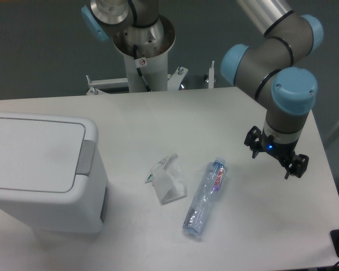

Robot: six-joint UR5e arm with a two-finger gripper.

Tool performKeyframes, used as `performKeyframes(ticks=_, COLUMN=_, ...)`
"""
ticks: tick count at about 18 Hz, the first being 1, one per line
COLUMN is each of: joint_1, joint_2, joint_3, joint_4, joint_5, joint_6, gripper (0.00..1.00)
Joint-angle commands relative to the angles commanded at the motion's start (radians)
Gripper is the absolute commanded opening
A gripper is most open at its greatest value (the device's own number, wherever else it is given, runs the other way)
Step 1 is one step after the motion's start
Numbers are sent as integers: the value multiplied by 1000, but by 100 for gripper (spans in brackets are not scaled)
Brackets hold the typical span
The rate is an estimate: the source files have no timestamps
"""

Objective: Open the trash can
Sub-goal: 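Move the gripper from its start pose toward the white trash can lid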

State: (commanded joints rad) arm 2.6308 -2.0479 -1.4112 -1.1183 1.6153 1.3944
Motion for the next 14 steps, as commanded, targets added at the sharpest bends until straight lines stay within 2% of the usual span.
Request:
performKeyframes(ticks=2, joint_1=-11, joint_2=-2, joint_3=4, joint_4=0, joint_5=2, joint_6=-9, gripper=100)
performKeyframes(ticks=7, joint_1=-18, joint_2=-5, joint_3=-6, joint_4=23, joint_5=-11, joint_6=-167, gripper=100)
performKeyframes(ticks=10, joint_1=-37, joint_2=-5, joint_3=-6, joint_4=25, joint_5=-25, joint_6=-216, gripper=100)
performKeyframes(ticks=14, joint_1=-52, joint_2=-6, joint_3=6, joint_4=28, joint_5=-123, joint_6=-435, gripper=100)
